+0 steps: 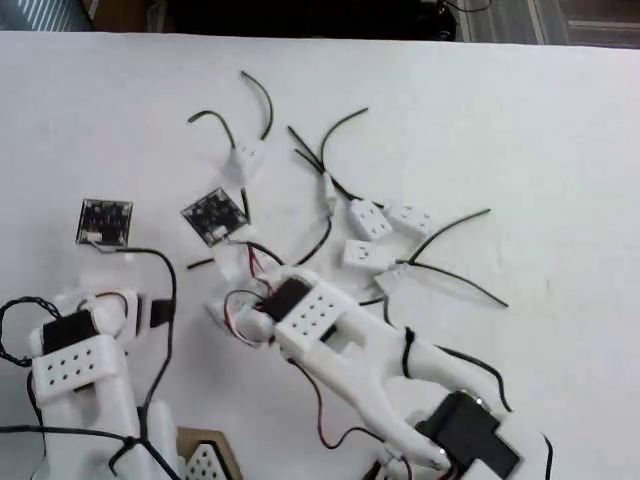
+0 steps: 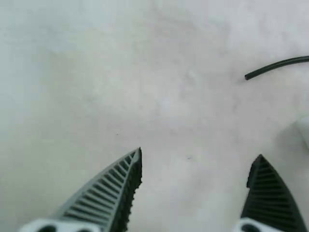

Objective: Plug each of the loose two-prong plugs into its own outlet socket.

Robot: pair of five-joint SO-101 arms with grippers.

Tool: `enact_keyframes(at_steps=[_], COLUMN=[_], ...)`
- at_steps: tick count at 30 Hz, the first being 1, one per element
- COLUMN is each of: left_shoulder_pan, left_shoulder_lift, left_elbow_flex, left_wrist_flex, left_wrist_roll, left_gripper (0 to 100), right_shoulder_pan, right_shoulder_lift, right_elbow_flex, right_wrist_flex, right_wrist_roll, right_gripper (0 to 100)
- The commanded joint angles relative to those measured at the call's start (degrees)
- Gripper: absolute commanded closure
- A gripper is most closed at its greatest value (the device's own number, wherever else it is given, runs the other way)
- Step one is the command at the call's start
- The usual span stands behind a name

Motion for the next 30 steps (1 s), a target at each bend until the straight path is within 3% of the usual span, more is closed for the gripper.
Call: enact_keyframes(at_steps=[1, 12, 30], left_shoulder_pan=[-0.7, -0.7, -0.7], left_shoulder_lift=[-1.5, -1.5, -1.7], left_elbow_flex=[-0.3, -0.3, 1.0], left_wrist_flex=[-1.0, -0.9, -2.0], left_wrist_roll=[0.6, 0.6, 0.5], left_gripper=[66, 66, 66], right_shoulder_pan=[-0.2, 2.6, 1.9], right_shoulder_lift=[1.4, 2.2, 9.6], right_elbow_flex=[-3.8, -7.0, -11.3], right_wrist_flex=[-0.7, 6.7, 7.2], right_wrist_roll=[-0.6, -0.6, -4.0], right_gripper=[98.1, 98.1, 98.1])
